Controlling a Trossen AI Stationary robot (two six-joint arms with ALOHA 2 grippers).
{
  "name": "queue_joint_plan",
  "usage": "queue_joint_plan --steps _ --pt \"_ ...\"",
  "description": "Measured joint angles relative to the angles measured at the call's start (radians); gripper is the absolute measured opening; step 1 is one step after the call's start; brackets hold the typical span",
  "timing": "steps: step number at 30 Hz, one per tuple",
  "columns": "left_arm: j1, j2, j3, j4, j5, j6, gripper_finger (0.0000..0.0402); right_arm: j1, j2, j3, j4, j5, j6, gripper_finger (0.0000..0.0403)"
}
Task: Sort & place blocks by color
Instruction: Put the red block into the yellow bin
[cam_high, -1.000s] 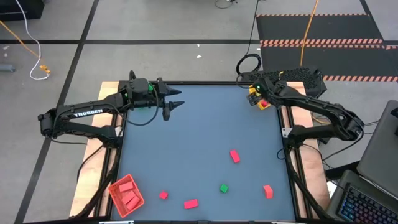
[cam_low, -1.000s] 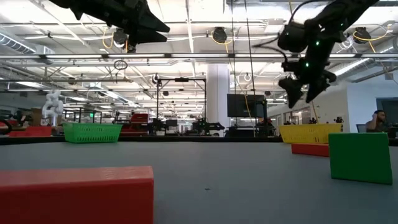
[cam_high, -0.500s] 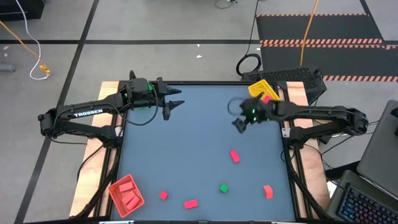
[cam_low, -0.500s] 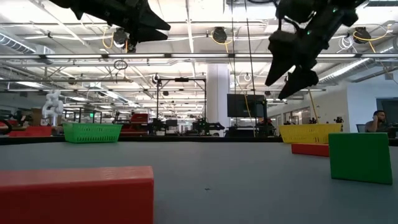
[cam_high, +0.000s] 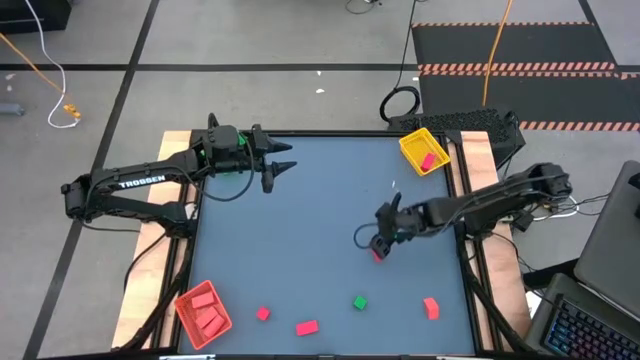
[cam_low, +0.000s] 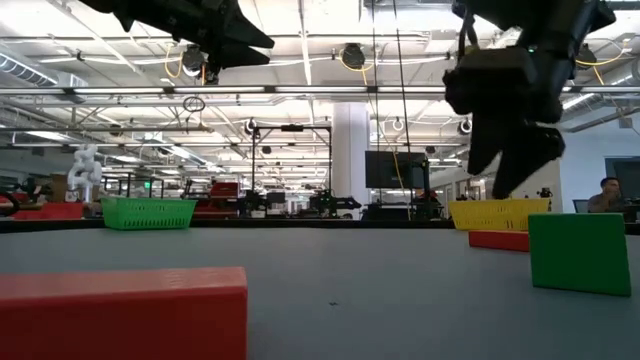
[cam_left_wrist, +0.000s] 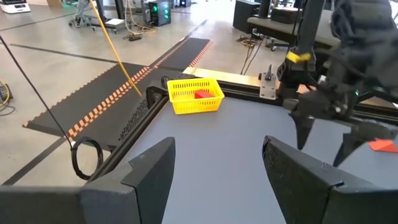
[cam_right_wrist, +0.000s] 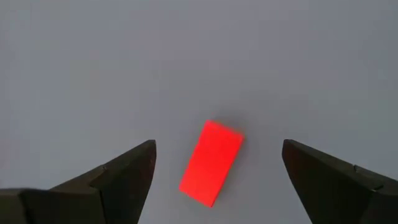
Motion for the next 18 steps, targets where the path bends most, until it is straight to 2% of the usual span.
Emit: queue_joint_plan --steps 10,13,18 --pt "-0.007 0.000 0.000 0.000 0.000 -0.004 0.0241 0.064 0.142 0.000 0.042 -0.008 0.125 0.0340" --pt "-0.013 0.000 0.000 0.000 0.000 -0.001 0.0241 0.065 0.183 0.000 0.063 -0.045 0.134 0.0339" --pt "-0.014 0.000 0.000 0.000 0.000 0.001 0.0241 0.064 0.208 0.003 0.060 -0.048 0.134 0.0339"
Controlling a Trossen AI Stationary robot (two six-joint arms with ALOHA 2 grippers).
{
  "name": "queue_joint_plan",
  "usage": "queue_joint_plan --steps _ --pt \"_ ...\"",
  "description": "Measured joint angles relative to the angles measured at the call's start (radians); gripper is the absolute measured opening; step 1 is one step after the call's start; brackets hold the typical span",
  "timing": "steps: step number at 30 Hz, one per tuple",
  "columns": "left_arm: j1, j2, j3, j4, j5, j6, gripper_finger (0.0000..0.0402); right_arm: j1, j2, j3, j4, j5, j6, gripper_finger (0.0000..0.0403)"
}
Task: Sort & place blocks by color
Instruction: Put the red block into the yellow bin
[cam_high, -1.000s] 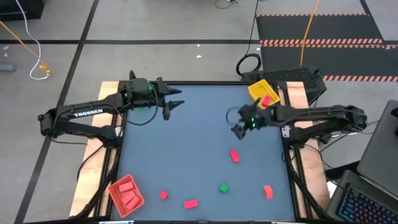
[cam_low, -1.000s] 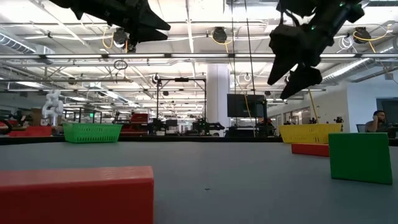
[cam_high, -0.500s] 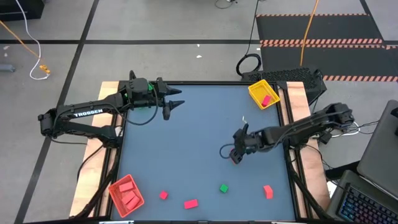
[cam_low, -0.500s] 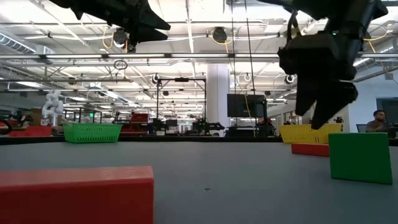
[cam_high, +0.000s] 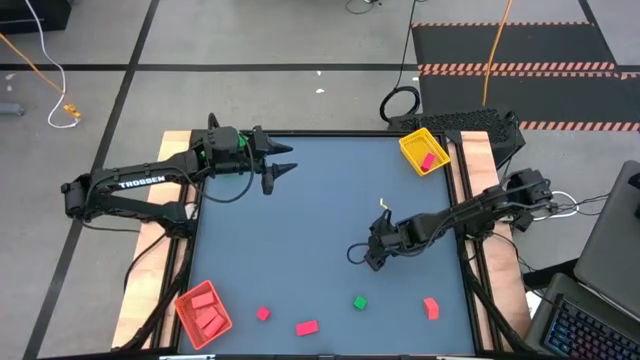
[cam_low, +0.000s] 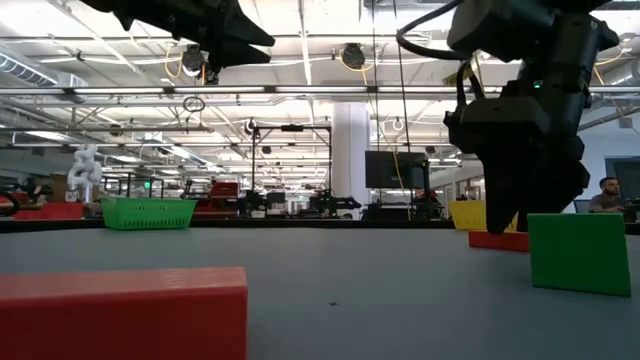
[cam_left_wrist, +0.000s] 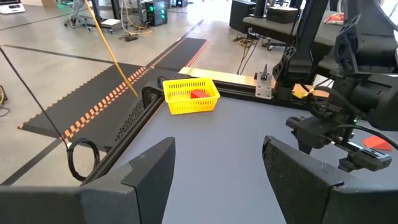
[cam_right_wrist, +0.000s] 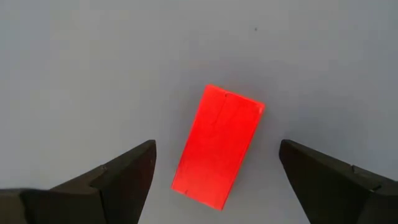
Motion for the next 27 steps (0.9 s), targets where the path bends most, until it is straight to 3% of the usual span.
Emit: queue_joint_plan --steps 9,23,27 --pt "0.000 0.000 0.000 0.000 0.000 0.001 0.0241 0.000 0.000 0.000 -0.027 0.041 0.000 0.0319" --pt "0.000 0.000 0.000 0.000 0.000 0.001 0.0241 -0.003 0.001 -0.003 -0.052 0.074 -0.045 0.0132" --pt "0.000 0.000 0.000 0.000 0.000 0.001 0.0241 -0.005 -0.024 -0.005 -0.051 0.081 -0.096 0.0121"
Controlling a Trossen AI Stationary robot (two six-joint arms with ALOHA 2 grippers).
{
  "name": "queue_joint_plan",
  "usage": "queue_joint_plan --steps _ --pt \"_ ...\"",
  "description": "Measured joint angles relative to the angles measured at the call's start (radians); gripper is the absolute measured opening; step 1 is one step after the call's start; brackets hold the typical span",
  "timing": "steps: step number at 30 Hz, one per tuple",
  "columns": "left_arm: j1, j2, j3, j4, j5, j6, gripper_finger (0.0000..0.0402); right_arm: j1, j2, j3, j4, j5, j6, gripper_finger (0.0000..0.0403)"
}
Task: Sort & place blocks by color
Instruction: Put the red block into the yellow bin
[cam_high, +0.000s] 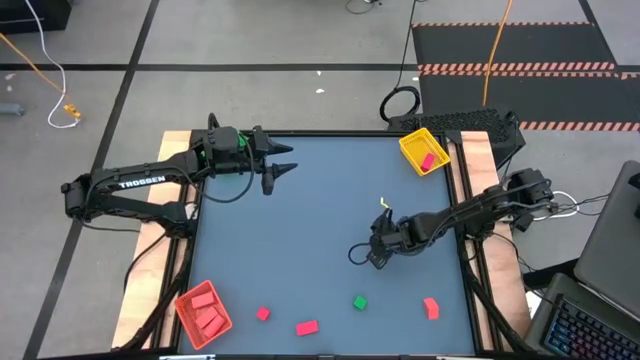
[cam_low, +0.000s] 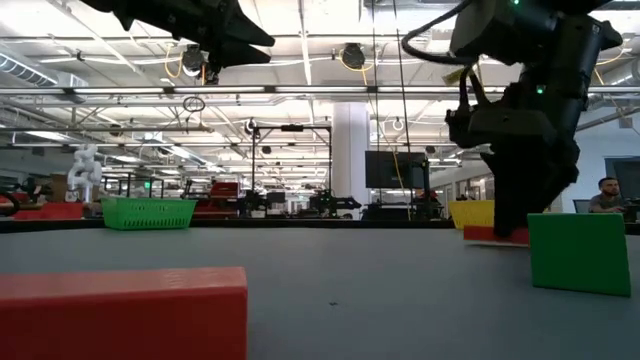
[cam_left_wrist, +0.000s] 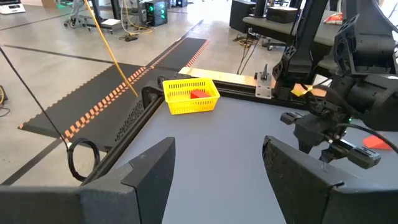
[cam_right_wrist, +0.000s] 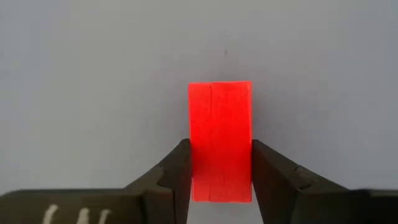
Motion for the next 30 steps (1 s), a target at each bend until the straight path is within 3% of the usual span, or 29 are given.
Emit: queue_joint_plan --steps 4,8,17,24,30 --pt "0.000 0.000 0.000 0.000 0.000 0.000 0.0241 -0.012 -0.075 0.000 0.000 0.051 -0.028 0.0124" --pt "0.000 0.000 0.000 0.003 0.000 0.006 0.0241 -0.064 -0.168 0.001 -0.007 0.201 -0.125 0.0136" --pt "-0.005 0.000 0.000 0.035 0.000 -0.010 0.0241 -0.419 -0.309 0.002 -0.040 0.499 -0.444 0.0129" --pt "-0.005 0.000 0.000 0.023 0.000 0.003 0.0241 -0.735 -0.327 0.002 -0.041 0.488 -0.588 0.0129" --pt "-0.005 0.000 0.000 0.016 0.000 0.007 0.0241 -0.888 -0.327 -0.016 -0.023 0.421 -0.637 0.0129"
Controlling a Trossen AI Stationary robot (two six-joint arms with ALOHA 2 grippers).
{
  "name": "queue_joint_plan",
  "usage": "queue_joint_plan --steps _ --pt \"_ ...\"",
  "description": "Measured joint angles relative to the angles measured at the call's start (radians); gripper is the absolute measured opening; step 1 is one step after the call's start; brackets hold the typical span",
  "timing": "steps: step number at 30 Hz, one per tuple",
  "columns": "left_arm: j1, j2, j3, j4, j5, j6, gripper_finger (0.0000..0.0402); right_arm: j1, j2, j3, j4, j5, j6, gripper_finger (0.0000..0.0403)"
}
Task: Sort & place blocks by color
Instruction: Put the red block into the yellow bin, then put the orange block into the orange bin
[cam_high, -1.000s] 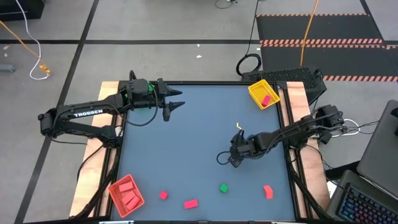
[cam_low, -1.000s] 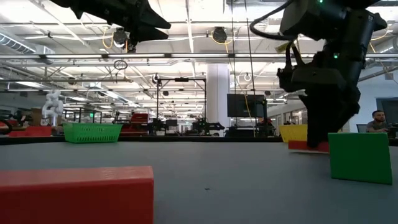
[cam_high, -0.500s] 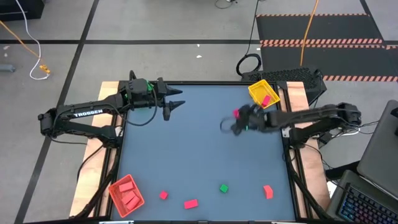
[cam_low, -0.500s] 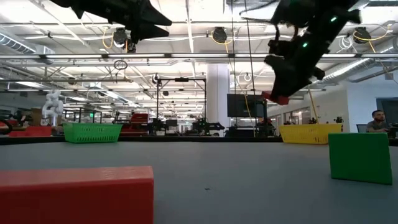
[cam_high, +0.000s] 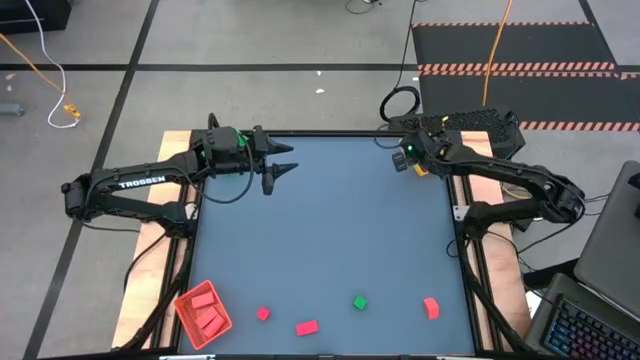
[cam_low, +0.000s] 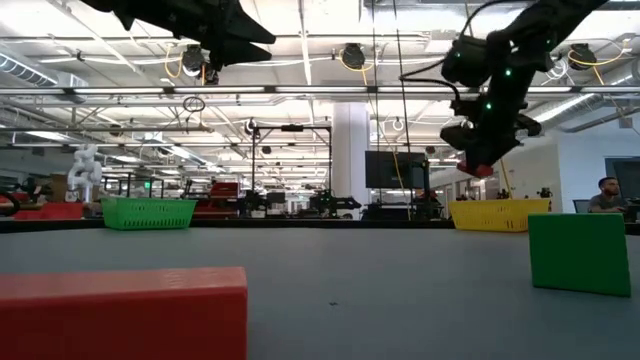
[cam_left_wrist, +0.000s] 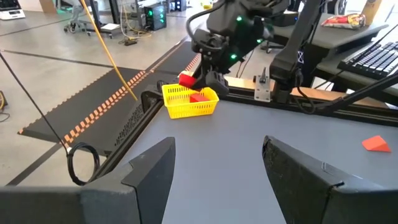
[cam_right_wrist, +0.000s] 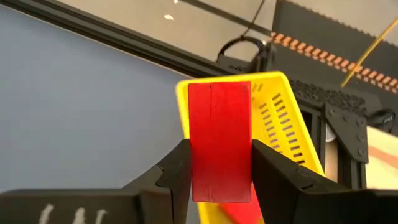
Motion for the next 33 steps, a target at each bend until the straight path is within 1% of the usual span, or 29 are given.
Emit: queue_joint_plan --steps 3,6,8,12,19,23,26,27,30,33 --pt "0.000 0.000 0.000 0.000 0.000 0.000 0.0241 -0.049 0.000 -0.036 0.037 -0.035 -0.012 0.0129" --pt "0.000 0.000 0.000 0.000 0.000 -0.001 0.0241 -0.076 0.000 -0.075 0.069 -0.036 -0.012 0.0132" --pt "0.000 0.000 0.000 0.000 0.000 -0.002 0.0241 -0.089 0.000 -0.101 0.097 -0.035 -0.016 0.0141" --pt "0.000 0.000 0.000 0.000 0.000 -0.001 0.0241 -0.099 0.000 -0.134 0.141 -0.035 -0.035 0.0179" --pt "0.000 0.000 0.000 0.000 0.000 0.000 0.0241 -0.099 0.000 -0.138 0.178 -0.034 -0.035 0.0252" --pt "0.000 0.000 0.000 0.000 0.000 0.000 0.0241 -0.099 0.000 -0.138 0.209 -0.035 -0.037 0.0276" --pt "0.000 0.000 0.000 0.000 0.000 0.000 0.0241 -0.098 0.000 -0.138 0.217 -0.039 -0.068 0.0283" --pt "0.000 0.000 0.000 0.000 0.000 0.000 0.0241 -0.098 -0.001 -0.138 0.217 -0.053 -0.081 0.0285" --pt "0.000 0.000 0.000 0.000 0.000 0.000 0.0241 -0.098 -0.001 -0.138 0.228 -0.145 -0.112 0.0285" --pt "0.000 0.000 0.000 0.000 0.000 0.000 0.0241 -0.098 -0.001 -0.138 0.242 -0.259 -0.118 0.0285"
